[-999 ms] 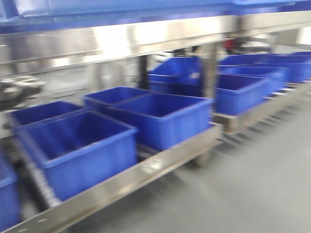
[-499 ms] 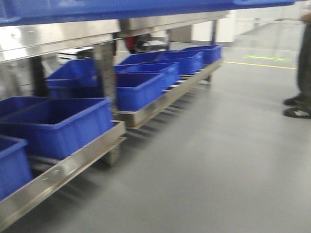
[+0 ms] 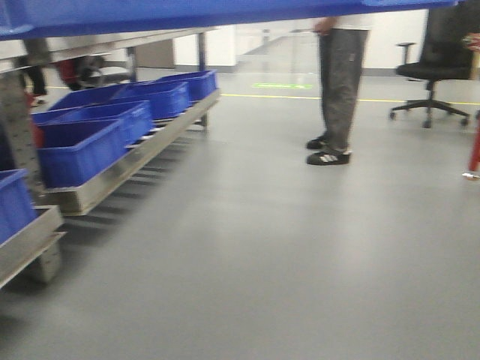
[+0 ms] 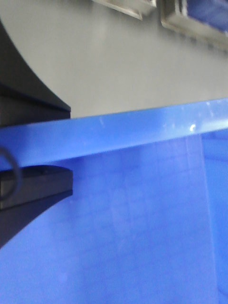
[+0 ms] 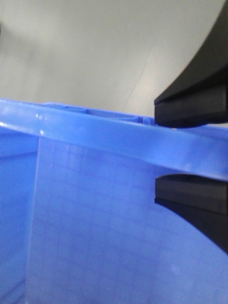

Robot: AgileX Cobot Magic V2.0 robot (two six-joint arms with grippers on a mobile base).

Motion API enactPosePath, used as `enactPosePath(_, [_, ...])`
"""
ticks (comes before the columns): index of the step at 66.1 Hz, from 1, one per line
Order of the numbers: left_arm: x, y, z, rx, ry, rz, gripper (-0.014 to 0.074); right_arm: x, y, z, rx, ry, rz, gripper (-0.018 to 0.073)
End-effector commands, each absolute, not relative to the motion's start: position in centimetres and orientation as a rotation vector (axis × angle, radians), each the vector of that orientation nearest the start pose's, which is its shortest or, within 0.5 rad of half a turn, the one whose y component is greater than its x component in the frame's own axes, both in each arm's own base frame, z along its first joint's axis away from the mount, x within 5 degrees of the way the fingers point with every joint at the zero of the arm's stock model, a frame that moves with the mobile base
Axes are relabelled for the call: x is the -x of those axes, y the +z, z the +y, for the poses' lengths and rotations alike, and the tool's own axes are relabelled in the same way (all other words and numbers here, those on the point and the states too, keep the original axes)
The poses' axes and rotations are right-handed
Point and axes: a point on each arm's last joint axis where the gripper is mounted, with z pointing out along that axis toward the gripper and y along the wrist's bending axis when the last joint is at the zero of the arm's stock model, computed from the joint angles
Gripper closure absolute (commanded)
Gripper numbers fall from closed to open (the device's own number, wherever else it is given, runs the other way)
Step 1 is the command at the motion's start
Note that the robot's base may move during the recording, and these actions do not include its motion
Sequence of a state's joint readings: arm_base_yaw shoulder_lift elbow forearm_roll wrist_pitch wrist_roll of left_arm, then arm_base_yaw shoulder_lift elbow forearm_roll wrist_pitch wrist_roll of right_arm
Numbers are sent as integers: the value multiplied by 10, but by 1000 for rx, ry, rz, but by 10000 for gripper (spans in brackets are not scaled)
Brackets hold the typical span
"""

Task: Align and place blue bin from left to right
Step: 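Drive and turn toward the red table carrying the blue bin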

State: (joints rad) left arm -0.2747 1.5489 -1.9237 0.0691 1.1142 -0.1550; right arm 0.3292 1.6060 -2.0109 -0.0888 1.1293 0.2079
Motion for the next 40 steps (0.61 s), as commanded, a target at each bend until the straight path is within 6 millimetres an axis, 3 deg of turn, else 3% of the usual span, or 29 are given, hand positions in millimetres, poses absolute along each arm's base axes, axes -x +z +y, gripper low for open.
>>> enactPosePath(1, [-299, 502, -85, -151, -219, 2107, 708, -317, 502, 95, 92, 183, 2089, 629])
enactPosePath(40, [-299, 502, -85, -151, -219, 2107, 708, -317, 502, 95, 92, 183, 2089, 629])
